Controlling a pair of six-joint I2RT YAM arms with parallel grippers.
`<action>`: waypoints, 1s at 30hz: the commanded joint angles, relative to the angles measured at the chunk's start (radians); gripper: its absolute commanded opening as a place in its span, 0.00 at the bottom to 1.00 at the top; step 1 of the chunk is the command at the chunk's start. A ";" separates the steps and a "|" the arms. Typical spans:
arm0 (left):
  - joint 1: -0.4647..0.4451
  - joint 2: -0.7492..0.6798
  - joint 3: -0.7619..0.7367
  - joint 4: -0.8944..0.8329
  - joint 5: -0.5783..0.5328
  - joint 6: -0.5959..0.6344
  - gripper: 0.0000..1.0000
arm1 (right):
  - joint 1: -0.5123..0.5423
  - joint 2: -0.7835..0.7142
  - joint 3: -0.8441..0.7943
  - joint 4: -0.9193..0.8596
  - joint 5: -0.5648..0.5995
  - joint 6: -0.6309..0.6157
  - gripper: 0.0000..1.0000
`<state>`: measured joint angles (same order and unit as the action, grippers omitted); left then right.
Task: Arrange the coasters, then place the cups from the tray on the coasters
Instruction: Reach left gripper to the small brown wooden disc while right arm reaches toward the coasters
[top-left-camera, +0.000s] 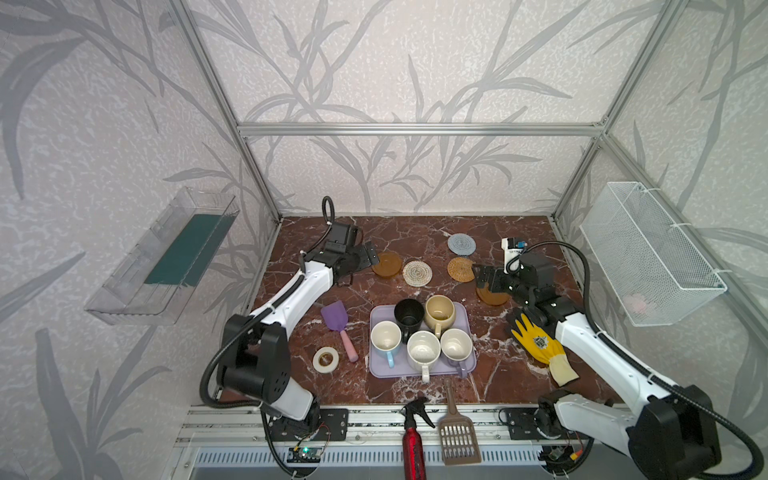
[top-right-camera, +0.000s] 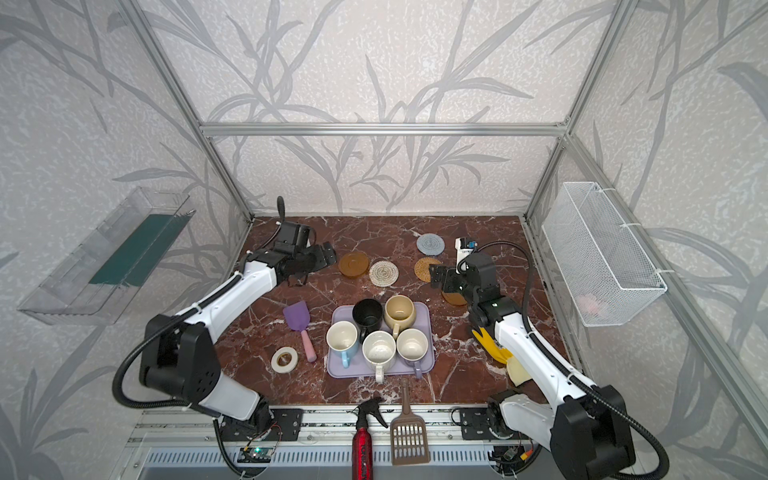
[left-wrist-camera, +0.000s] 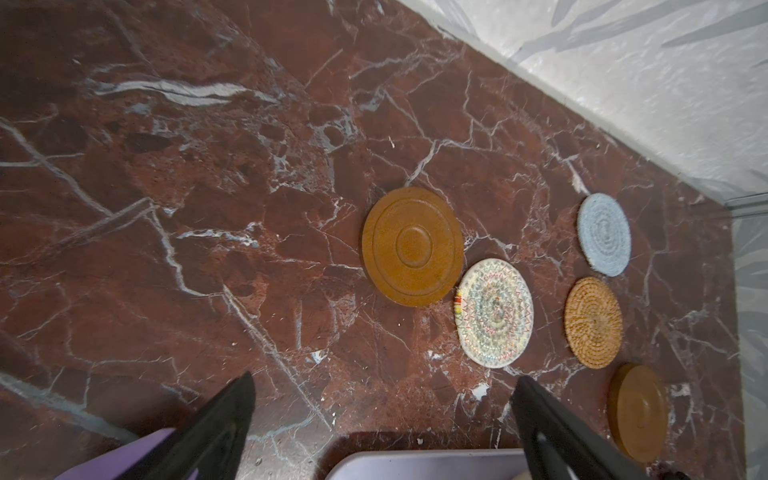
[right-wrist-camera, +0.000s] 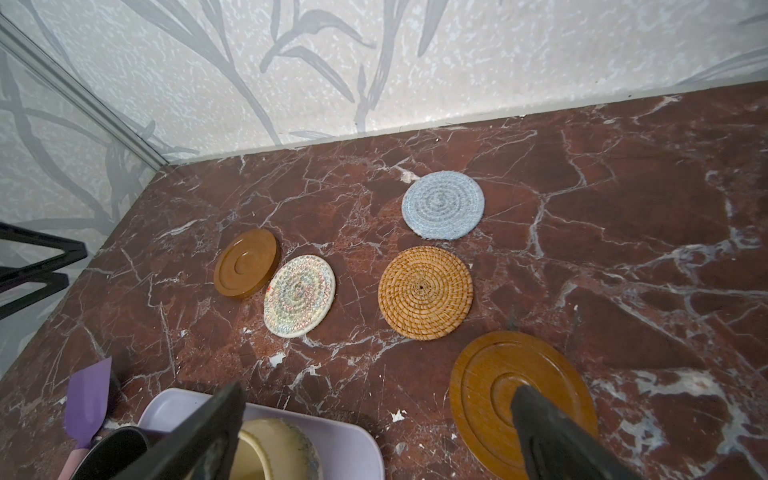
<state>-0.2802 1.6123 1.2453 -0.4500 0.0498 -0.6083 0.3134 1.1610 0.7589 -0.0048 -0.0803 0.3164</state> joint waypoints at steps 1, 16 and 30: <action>-0.016 0.095 0.083 -0.091 -0.022 0.024 0.96 | 0.009 0.038 0.026 0.005 -0.041 -0.019 0.99; -0.036 0.505 0.472 -0.308 -0.106 0.103 0.81 | 0.009 0.170 0.102 -0.015 -0.186 0.006 0.99; -0.042 0.680 0.643 -0.383 -0.137 0.138 0.73 | 0.009 0.201 0.118 -0.029 -0.206 0.018 0.99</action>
<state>-0.3164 2.2665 1.8515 -0.7815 -0.0490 -0.4820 0.3191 1.3605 0.8391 -0.0288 -0.2646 0.3252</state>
